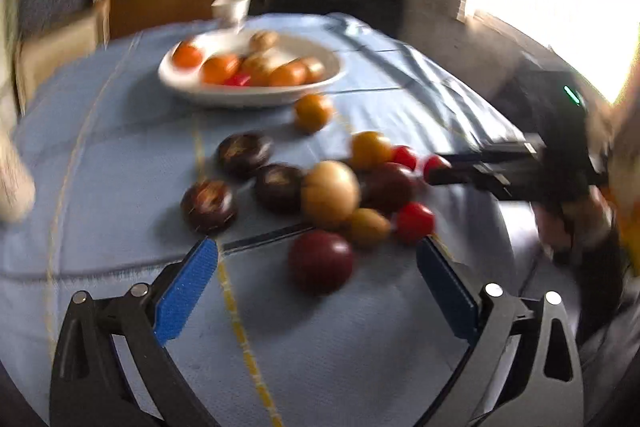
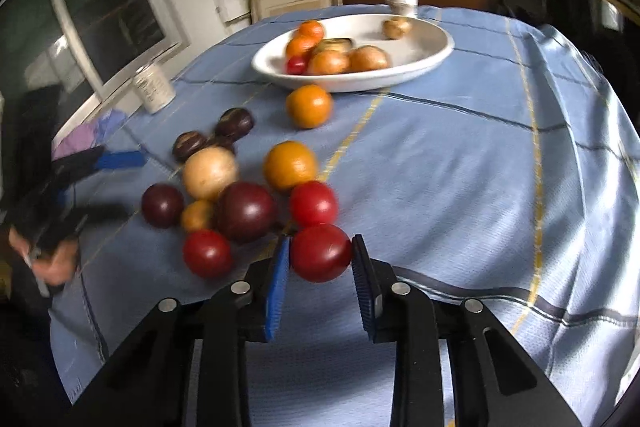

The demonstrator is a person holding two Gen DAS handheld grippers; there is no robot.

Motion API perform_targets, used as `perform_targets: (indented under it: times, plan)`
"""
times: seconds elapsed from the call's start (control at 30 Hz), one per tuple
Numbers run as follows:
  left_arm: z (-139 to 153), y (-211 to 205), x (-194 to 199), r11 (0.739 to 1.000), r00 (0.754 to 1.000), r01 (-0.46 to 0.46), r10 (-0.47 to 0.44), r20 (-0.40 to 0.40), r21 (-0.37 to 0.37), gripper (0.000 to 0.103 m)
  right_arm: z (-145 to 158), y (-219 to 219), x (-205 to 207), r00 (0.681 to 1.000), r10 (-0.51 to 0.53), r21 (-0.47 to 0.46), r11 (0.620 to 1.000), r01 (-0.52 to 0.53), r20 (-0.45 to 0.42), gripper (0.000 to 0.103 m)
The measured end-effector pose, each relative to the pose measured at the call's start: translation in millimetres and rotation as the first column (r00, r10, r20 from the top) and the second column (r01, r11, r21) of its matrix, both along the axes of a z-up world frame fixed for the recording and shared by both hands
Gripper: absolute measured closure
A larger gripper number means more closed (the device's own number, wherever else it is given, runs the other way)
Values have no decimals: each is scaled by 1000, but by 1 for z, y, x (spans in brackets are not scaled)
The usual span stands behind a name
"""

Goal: Organize fruits
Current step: 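Grasp a red tomato with the right tool while the left tool grasps a dark red plum, then carry the tomato and plum over the white plate and release both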

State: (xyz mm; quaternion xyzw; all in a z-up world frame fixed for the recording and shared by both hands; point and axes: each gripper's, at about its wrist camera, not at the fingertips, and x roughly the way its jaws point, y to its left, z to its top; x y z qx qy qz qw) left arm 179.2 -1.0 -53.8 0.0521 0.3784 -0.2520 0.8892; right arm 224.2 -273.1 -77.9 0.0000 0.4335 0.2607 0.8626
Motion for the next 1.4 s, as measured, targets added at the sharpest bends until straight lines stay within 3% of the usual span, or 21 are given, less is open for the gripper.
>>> perform_targets:
  times: [0.03, 0.1, 0.2, 0.47, 0.6, 0.87, 1.07, 1.23, 1.4]
  plan:
    - [-1, -5, -3, 1000, 1000, 21, -21, 9, 16, 8, -1, -1, 1, 1000, -5, 1, 1000, 5, -5, 72]
    - [-7, -8, -1, 999, 998, 50, -50, -35, 16, 31, -1, -2, 2, 1000, -6, 11, 1000, 6, -9, 71]
    - [-16, -5, 9, 1000, 995, 27, -25, -95, 15, 45, -1, -2, 1, 1000, -5, 4, 1000, 5, -5, 71]
    - [-23, -1, 14, 1000, 992, 7, -6, -129, 11, 53, 0, -1, 0, 1000, 1, 0, 1000, -1, -1, 71]
    - [-23, -1, 17, 1000, 989, 3, -2, -145, 4, 63, 0, -1, 0, 1000, -1, 0, 1000, 1, -3, 72]
    - [-22, -1, 17, 1000, 990, -2, 2, -143, 0, 65, -1, -2, 1, 1000, -2, 15, 1000, 2, -8, 71]
    - [-5, 19, 30, 995, 987, -54, 40, -152, -86, 65, 11, -15, 12, 999, -20, 115, 993, 24, -35, 72]
    - [39, 30, 74, 988, 990, -122, 114, -83, -98, 65, 53, 1, 43, 993, -60, 71, 996, 52, 101, 72]
    - [57, 28, 139, 968, 974, -223, 216, -70, -117, 65, 61, 20, 90, 970, -152, 62, 988, 143, 188, 72]
